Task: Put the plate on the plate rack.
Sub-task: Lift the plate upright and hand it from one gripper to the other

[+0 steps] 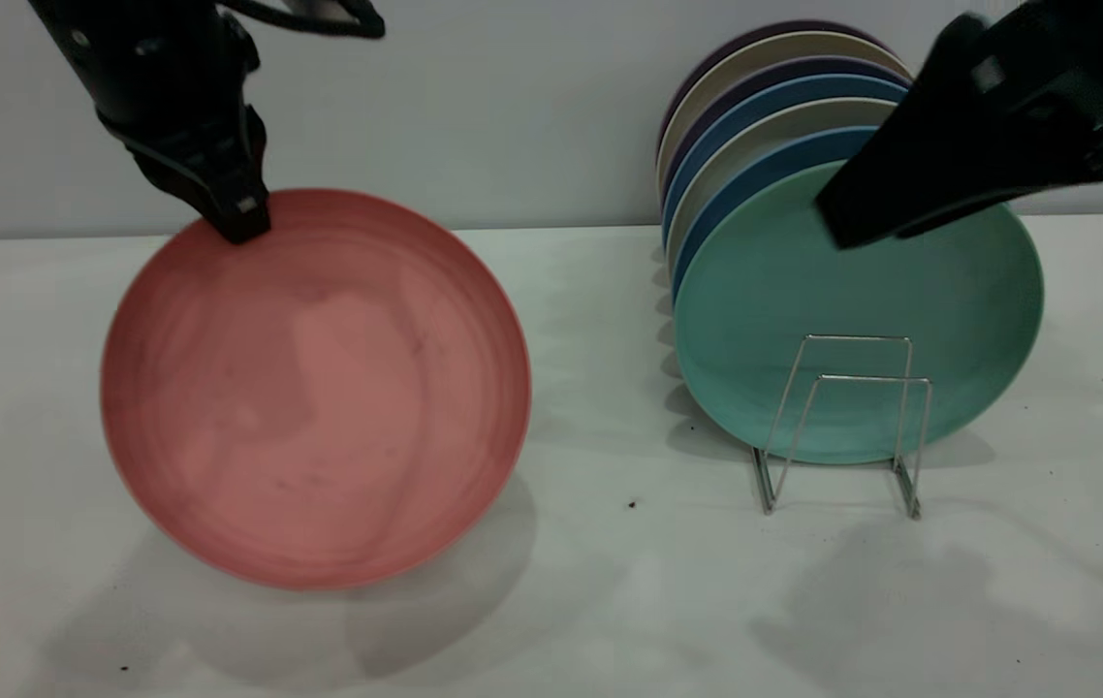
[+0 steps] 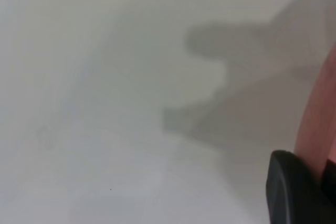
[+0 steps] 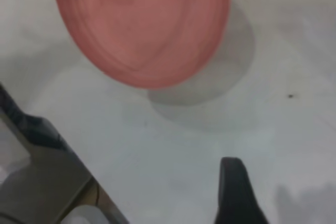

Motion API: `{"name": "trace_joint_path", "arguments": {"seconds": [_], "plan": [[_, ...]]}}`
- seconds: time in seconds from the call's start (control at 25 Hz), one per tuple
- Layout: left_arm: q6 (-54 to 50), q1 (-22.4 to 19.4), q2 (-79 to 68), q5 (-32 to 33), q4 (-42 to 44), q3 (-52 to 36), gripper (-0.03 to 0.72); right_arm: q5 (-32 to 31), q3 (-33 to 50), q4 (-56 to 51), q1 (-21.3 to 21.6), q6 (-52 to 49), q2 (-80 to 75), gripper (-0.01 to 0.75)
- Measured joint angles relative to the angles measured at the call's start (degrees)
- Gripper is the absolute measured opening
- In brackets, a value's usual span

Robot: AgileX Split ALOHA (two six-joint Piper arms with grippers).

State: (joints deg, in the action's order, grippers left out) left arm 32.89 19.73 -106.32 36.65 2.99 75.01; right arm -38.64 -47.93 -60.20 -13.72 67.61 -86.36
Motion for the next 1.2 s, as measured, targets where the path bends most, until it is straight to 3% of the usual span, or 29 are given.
{"name": "trace_joint_path", "arguments": {"seconds": [0.36,0.6,0.92,1.04,1.2], "plan": [[9.1,6.2,7.6,1.7,-10.5,-1.8,0.014,4.4,-1.4,-2.1,-9.0,2.9,-6.0,0.516],[10.5,9.0,9.4,3.3,-11.5,-2.0,0.014,5.7,-4.8,-3.3,-9.7,2.9,-9.1,0.518],[13.8,9.1,9.4,3.5,-16.6,-2.0,0.014,4.7,-8.2,-6.4,-9.7,2.9,-13.8,0.511],[16.1,9.1,9.4,3.5,-18.2,-2.0,0.014,3.5,-8.9,-6.9,-9.7,2.9,-15.9,0.445],[16.7,9.1,9.4,3.6,-18.2,-2.0,0.017,2.6,-9.1,-6.6,-9.7,3.1,-16.4,0.2]]}}
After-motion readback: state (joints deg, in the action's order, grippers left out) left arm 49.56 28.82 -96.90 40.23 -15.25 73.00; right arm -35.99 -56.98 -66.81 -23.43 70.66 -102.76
